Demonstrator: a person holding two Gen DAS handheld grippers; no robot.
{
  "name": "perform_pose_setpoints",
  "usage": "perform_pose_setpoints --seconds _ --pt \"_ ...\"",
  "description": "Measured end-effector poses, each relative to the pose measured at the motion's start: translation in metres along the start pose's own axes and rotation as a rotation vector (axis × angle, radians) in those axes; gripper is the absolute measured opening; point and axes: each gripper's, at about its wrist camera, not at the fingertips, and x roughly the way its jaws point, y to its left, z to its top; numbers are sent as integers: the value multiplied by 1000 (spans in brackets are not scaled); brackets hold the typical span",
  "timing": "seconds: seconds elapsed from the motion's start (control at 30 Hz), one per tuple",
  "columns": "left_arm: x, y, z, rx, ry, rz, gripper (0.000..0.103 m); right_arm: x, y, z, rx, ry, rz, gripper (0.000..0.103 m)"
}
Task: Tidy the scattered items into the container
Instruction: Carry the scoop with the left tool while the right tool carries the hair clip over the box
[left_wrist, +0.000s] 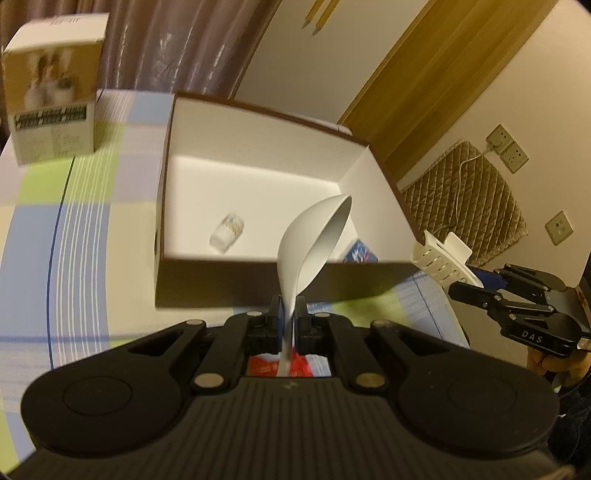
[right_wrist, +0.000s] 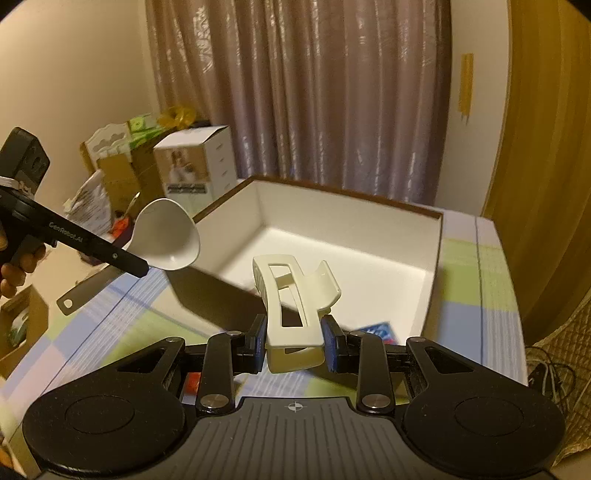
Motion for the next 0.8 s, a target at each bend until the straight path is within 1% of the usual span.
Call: perform_pose_setpoints --seconds 0.3,0.5,0.8 --pt "24 -9 48 65 -21 -15 3 20 -23 24 35 -28 -28 33" --pt "45 -20 73 107 -23 -19 3 33 -38 35 47 -25 -59 33" --pt "78 -39 98 181 -13 23 3 57 -55 45 59 0 -80 33"
